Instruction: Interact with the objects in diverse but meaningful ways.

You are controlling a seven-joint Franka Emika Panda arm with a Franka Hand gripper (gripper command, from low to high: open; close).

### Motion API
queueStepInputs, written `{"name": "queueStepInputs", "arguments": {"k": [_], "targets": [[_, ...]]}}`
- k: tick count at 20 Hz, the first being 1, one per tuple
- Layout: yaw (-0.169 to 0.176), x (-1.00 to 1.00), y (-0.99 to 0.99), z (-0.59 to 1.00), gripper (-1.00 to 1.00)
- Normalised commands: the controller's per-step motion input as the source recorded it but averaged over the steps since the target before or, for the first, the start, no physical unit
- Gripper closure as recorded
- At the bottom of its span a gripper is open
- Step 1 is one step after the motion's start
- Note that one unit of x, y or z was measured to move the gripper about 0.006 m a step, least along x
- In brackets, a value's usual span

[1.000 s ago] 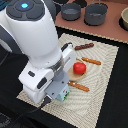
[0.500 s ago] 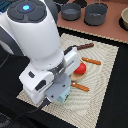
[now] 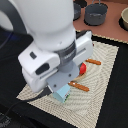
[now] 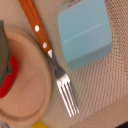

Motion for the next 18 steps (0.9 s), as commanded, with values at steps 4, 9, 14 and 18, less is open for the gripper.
{"name": "queueStepInputs", "arguments": {"k": [4,9,14,18], "targets": [[0.088,0.55,0.58,0.07,-1.0],[0.129,0.54,0.55,-0.01,-1.0],[0.186,0.44,0.51,-0.16,-1.0],[0.1,0.37,0.28,0.01,-1.0]]}}
